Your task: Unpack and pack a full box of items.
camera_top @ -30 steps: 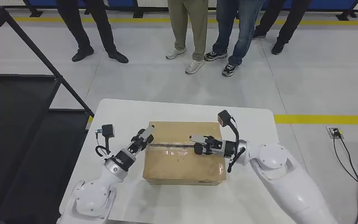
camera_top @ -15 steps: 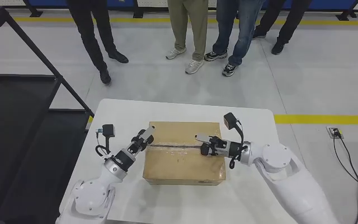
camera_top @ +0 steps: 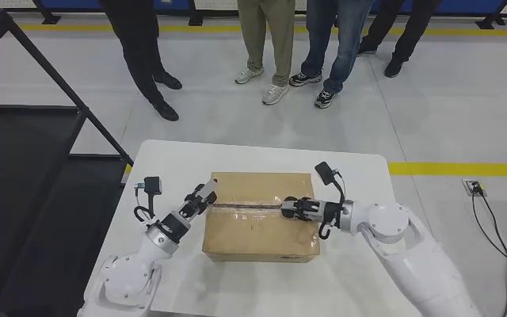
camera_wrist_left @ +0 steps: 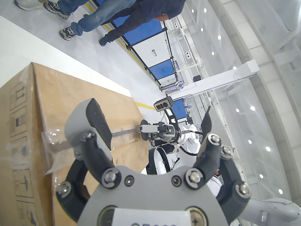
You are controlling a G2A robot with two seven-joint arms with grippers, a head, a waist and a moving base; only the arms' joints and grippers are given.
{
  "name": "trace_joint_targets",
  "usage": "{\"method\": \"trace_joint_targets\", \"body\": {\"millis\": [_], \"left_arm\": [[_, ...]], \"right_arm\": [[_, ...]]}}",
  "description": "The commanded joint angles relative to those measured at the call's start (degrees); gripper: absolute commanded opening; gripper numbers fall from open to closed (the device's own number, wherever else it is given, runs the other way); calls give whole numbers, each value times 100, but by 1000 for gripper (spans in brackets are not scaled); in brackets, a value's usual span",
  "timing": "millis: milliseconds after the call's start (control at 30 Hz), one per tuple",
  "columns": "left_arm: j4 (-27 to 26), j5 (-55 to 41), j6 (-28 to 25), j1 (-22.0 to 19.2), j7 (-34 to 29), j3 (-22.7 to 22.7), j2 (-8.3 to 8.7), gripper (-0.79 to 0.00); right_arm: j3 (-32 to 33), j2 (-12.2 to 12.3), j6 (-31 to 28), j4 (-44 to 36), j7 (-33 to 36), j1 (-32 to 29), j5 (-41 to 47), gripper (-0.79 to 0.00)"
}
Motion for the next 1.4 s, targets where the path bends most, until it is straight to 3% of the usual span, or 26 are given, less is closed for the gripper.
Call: {"method": "trace_joint_targets", "body": {"millis": [0, 367, 733, 1367], "left_arm": [[5, -19, -4, -2, 1, -3, 4, 0], [52, -83, -9, -24, -10, 7, 27, 0], [68, -160, -50, 21, -21, -58, 57, 0], [133, -226, -87, -16, -78, -53, 100, 0]], "right_arm": [[-16, -2, 60, -12, 16, 18, -63, -785], [-375, -116, 39, -152, -201, 200, -367, -785], [-638, -228, 897, -101, -383, 476, -708, -785], [90, -7, 1641, -689, -189, -83, -1140, -785]]}}
